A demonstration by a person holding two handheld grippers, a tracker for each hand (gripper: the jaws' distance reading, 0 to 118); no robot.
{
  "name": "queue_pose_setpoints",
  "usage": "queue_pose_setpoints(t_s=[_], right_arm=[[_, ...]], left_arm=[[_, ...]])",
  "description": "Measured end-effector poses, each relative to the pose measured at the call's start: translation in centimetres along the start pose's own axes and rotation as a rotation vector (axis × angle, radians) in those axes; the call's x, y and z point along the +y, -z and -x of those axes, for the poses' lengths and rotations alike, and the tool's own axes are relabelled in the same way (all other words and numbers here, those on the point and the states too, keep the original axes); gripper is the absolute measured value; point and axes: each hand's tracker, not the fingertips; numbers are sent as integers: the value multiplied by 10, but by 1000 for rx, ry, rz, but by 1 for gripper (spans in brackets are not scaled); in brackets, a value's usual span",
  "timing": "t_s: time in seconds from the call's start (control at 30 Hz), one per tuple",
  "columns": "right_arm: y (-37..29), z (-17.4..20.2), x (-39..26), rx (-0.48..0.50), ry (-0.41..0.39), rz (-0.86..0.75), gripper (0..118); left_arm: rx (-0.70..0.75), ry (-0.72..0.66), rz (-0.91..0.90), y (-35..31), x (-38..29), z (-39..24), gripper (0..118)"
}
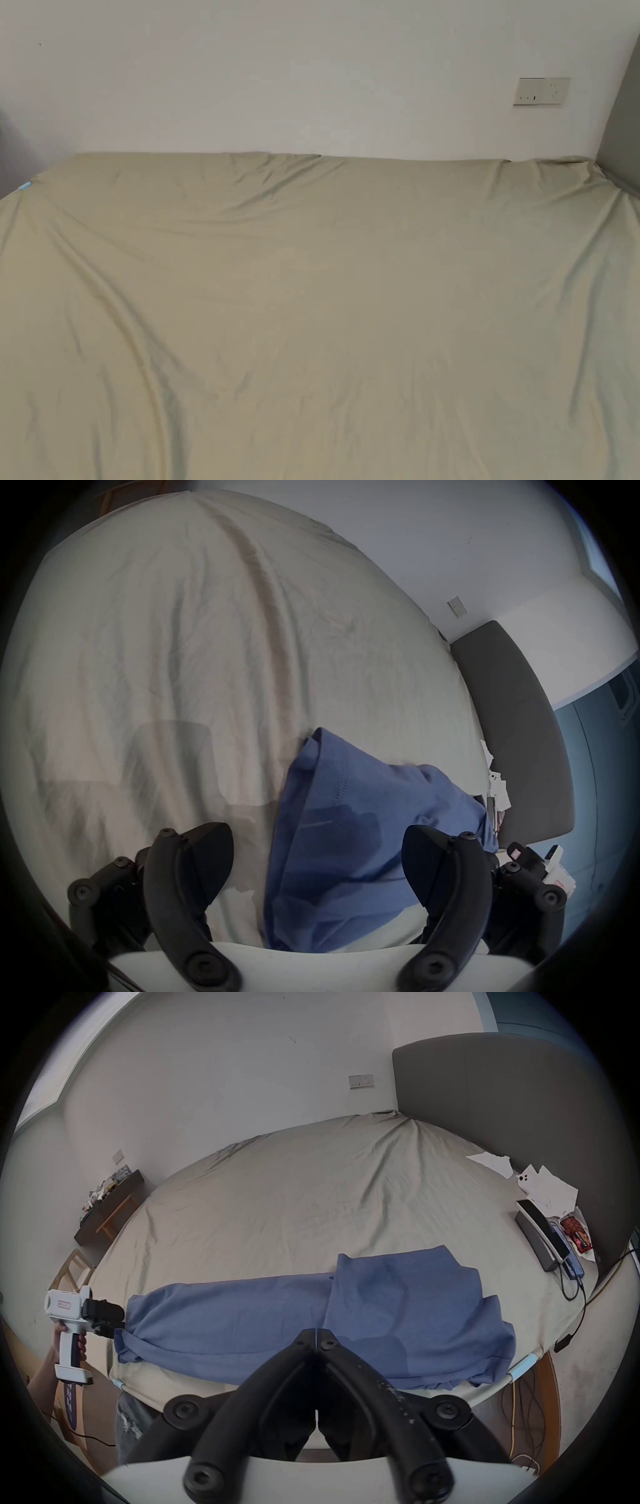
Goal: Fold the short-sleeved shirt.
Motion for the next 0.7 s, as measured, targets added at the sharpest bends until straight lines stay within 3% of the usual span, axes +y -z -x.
queue_pose_setpoints(t_s=[0.07, 0.2, 0.3, 0.33, 0.4, 0.43, 0.53, 0.7], right_arm=[[3, 4, 1, 1, -2, 4, 2], [8, 9, 3, 24, -3, 19, 2], [10, 10, 2, 23, -13, 24, 2], [10, 10, 2, 28, -15, 27, 2], [10, 9, 2, 39, -10, 27, 2], [10, 8, 2, 42, -5, 26, 2], [11, 3, 1, 37, 20, 28, 2], [8, -6, -1, 39, 72, 21, 2]], left_arm=[[-57, 19, -23, -2, -1, -5, 105], [-60, 26, 1, 9, -9, -21, 95], [28, 183, -9, 11, -20, -39, 76], [51, 217, 10, 10, -23, -43, 76], [93, 217, 31, 10, -28, -53, 27], [94, 217, 30, 8, -30, -59, 15], [105, 318, 20, -1, -34, -78, 10], [-51, 300, 28, -21, -37, -113, 10]])
